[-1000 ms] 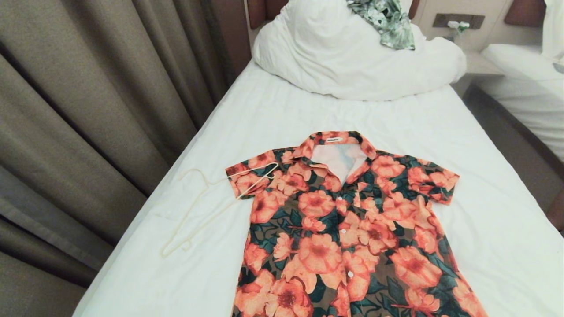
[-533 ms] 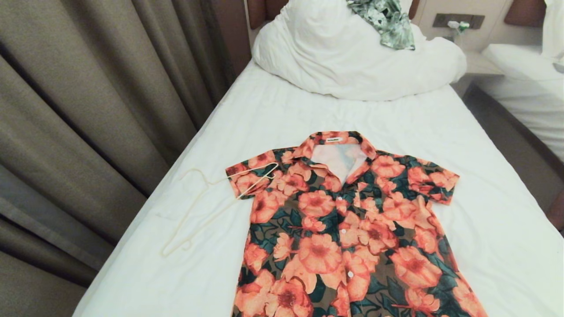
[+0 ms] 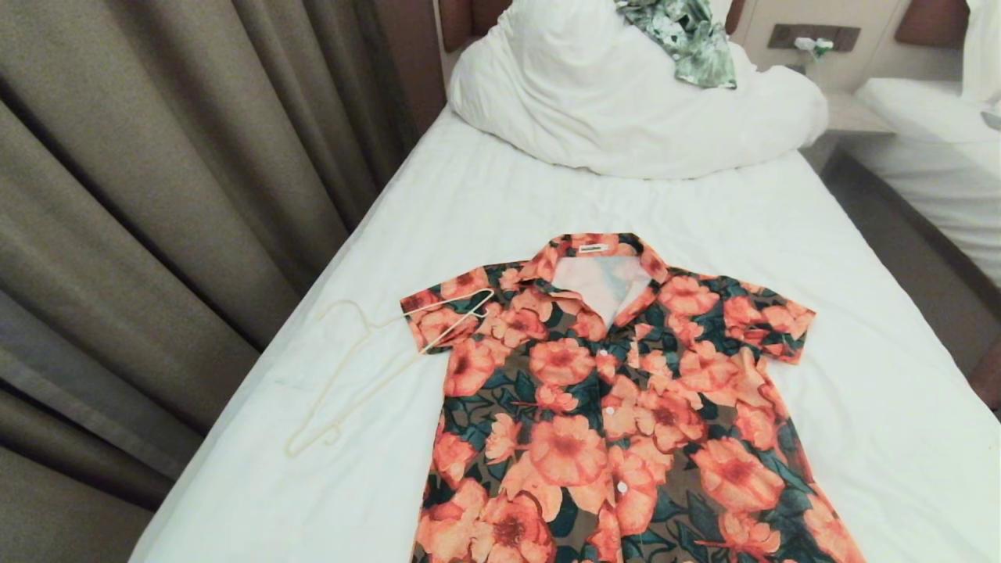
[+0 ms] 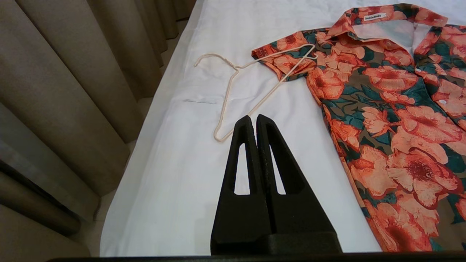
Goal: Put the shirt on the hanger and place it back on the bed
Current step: Lift the shirt and hanger
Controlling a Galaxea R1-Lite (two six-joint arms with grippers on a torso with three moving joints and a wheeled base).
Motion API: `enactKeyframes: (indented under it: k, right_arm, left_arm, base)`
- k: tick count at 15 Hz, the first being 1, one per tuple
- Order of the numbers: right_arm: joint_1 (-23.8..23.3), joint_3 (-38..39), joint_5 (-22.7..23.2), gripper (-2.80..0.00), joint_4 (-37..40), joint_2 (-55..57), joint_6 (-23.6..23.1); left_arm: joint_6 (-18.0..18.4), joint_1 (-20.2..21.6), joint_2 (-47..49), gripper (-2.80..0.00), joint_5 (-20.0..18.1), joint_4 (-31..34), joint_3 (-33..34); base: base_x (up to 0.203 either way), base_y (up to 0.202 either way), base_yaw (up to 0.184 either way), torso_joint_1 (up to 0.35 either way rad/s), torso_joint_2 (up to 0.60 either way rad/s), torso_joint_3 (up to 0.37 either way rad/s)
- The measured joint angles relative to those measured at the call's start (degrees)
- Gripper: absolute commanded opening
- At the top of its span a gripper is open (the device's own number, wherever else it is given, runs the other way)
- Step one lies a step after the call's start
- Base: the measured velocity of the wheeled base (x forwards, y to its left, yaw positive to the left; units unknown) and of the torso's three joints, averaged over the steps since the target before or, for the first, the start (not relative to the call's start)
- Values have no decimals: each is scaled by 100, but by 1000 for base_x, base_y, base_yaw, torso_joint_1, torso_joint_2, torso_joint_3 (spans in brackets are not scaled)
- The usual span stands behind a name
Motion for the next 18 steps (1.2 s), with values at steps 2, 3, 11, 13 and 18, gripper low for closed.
enactKeyframes:
  k: [2, 3, 11, 13, 18]
  right_arm:
    - [2, 0, 0, -280, 0, 0, 0]
    - [2, 0, 0, -280, 0, 0, 0]
    - [0, 0, 0, -280, 0, 0, -2]
    - [0, 0, 1, -280, 0, 0, 0]
    - [0, 0, 0, -280, 0, 0, 0]
  left_arm:
    - [-24, 0, 0, -280, 4, 2, 0]
    - [-28, 0, 0, -280, -2, 9, 0]
    - [-421, 0, 354, -280, -527, 182, -503]
    - [-785, -86, 899, -280, -706, 218, -871]
    - [-1507, -841, 2536, -280, -809, 165, -1766]
  base:
    - [0, 0, 0, 0, 0, 0]
    - [0, 0, 0, 0, 0, 0]
    - [0, 0, 0, 0, 0, 0]
    - [0, 0, 0, 0, 0, 0]
    - [0, 0, 0, 0, 0, 0]
